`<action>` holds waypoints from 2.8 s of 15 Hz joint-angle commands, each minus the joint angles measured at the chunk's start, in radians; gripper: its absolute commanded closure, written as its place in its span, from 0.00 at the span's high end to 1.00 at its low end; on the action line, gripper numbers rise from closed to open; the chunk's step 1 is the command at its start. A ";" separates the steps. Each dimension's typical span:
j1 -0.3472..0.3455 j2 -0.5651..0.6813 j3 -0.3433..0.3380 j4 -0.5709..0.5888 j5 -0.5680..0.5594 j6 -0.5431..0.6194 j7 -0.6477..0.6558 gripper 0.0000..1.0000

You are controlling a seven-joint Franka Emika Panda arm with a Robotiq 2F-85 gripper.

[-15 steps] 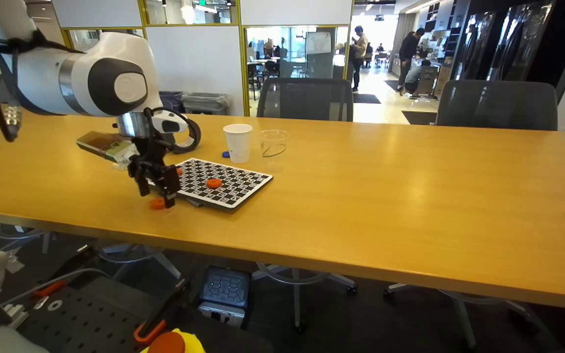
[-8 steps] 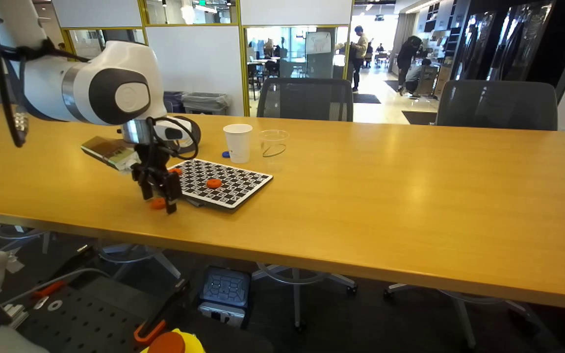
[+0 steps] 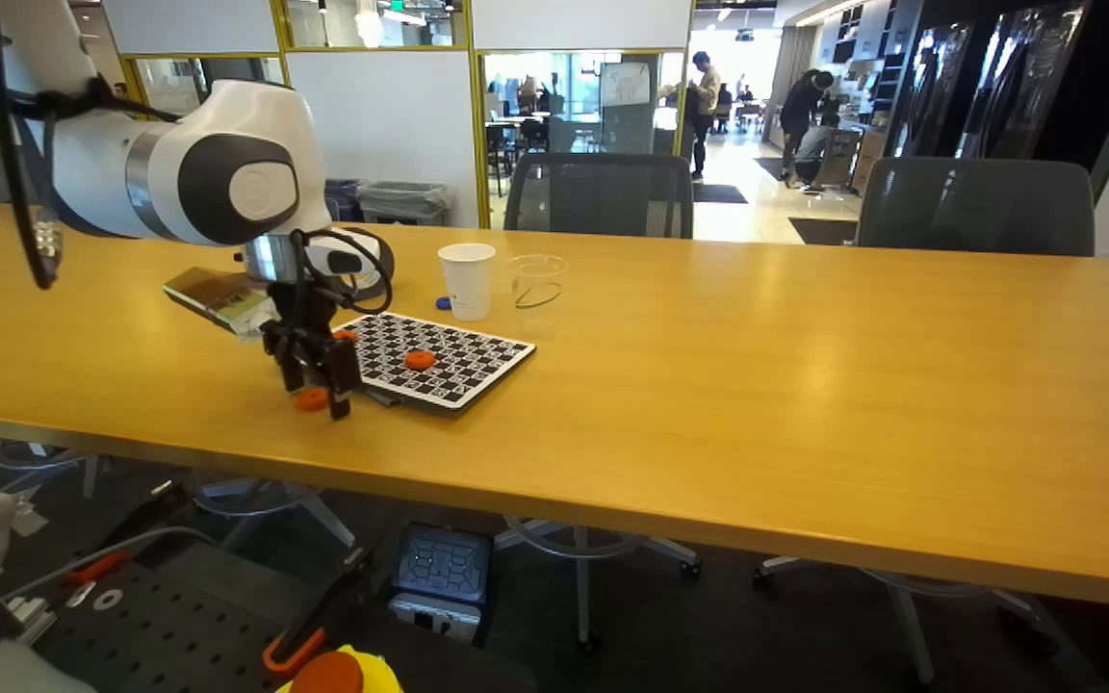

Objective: Put the orange rings inside the clear cup. put the blue ring inside the white cup

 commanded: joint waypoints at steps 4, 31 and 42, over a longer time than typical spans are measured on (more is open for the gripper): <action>0.037 -0.006 -0.037 0.002 -0.050 0.016 0.026 0.68; -0.161 -0.258 -0.063 0.219 -0.316 -0.296 -0.049 0.17; -0.184 0.169 -0.170 0.731 -0.194 -0.277 -0.312 0.17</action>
